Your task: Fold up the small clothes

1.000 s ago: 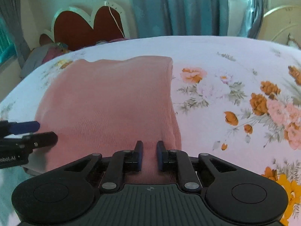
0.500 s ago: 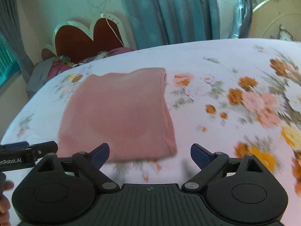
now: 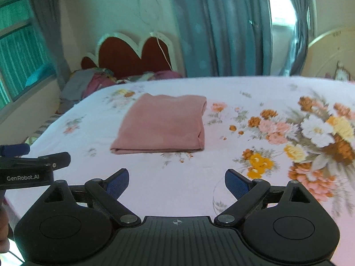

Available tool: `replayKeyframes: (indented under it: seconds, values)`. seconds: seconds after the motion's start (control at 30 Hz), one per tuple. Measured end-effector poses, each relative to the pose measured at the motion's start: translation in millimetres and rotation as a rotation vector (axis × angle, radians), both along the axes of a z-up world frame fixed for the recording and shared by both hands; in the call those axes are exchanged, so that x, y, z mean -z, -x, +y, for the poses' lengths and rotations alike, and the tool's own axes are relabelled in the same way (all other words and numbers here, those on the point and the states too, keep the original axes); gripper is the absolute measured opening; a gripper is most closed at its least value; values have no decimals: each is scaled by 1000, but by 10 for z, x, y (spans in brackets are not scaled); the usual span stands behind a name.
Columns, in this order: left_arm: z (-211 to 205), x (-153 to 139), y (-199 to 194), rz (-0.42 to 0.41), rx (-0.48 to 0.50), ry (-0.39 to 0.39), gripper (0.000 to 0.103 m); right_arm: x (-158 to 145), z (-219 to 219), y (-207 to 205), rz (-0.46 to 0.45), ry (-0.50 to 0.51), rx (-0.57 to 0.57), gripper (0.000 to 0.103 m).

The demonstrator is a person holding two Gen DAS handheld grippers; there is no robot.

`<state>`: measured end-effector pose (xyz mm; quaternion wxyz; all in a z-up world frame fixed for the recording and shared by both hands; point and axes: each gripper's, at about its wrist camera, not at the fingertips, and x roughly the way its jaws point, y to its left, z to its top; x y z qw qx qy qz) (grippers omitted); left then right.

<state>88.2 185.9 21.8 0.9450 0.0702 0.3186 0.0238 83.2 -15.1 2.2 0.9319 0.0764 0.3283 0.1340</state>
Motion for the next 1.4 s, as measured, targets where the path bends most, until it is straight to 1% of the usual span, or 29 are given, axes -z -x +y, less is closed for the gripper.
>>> replayKeyframes:
  seconds: [0.07, 0.1, 0.17, 0.23, 0.33, 0.37, 0.4, 0.53, 0.63, 0.8, 1.0, 1.2, 1.4]
  values:
    - [-18, -63, 165, 4, 22, 48, 103, -104, 21, 194, -28, 17, 2, 92]
    - [-10, -90, 227, 9, 21, 77, 103, -154, 29, 278, -47, 24, 8, 92]
    - [14, -126, 320, 3, 17, 112, 103, -252, 33, 437, -80, 41, 20, 92]
    - [16, -165, 443, -19, 8, 111, 103, -343, 23, 578, -115, 47, 23, 93]
    - [35, -203, 576, -41, -8, 85, 102, -460, 50, 758, -155, 63, 25, 93]
    - [50, -216, 611, -40, -12, 83, 102, -490, 55, 810, -168, 64, 29, 96]
    - [66, -228, 649, -39, -19, 84, 102, -511, 49, 856, -178, 67, 33, 103]
    - [168, -286, 783, -57, -77, 122, 103, -620, 52, 1021, -236, 74, 63, 103]
    - [228, -316, 812, -49, -93, 145, 103, -654, 33, 1046, -241, 53, 74, 103]
    - [252, -344, 876, -71, -111, 104, 103, -653, 34, 1061, -241, 39, 72, 103]
    - [284, -358, 890, -67, -118, 106, 103, -664, 80, 1060, -245, 38, 61, 103]
    - [279, -358, 875, -68, -117, 91, 103, -661, 60, 1034, -250, 33, 60, 103]
    - [281, -354, 849, -57, -115, 95, 103, -646, 32, 1008, -247, 30, 56, 103]
